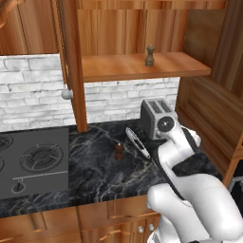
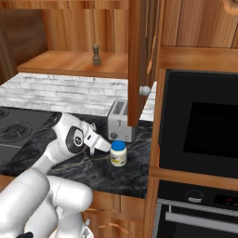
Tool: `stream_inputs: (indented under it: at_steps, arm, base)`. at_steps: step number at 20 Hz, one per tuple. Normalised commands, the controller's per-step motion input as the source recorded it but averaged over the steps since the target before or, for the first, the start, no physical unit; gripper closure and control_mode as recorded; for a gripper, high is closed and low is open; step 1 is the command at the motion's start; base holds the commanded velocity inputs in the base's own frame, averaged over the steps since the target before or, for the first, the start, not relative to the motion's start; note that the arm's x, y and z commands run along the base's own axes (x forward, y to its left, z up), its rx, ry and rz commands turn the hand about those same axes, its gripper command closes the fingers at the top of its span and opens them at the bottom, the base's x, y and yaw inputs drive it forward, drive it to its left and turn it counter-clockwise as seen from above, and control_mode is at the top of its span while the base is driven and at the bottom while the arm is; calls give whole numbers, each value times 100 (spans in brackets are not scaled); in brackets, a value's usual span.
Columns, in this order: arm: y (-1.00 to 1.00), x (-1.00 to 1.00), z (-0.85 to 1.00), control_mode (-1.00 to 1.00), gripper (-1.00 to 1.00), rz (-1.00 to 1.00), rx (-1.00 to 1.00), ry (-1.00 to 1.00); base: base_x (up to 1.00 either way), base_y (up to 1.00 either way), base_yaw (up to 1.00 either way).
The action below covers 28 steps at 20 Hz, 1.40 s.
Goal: There are various items on the counter. Only move the condiments/shakers into the cabinet.
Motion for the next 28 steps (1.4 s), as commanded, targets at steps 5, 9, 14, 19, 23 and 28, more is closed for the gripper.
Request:
stream_inputs:
  at_steps: [5, 9, 14, 19, 23, 28]
  arm:
    - [0, -12, -20, -100, -100, 12, 1, 2]
    - [1, 5, -5, -100, -100, 1, 0, 16]
    - [0, 7, -7, -100, -100, 0, 3, 28]
    - [0, 1, -2, -100, -100, 0, 3, 3]
    - [0, 7, -15, -100, -100, 0, 4, 0]
    - [-11, 7, -19, -100, -100, 0, 2, 0]
  base:
    - [0, 0, 0]
    - [0, 0, 0]
    - [0, 0, 0]
    - [0, 0, 0]
    - [0, 0, 0]
    - [0, 0, 0]
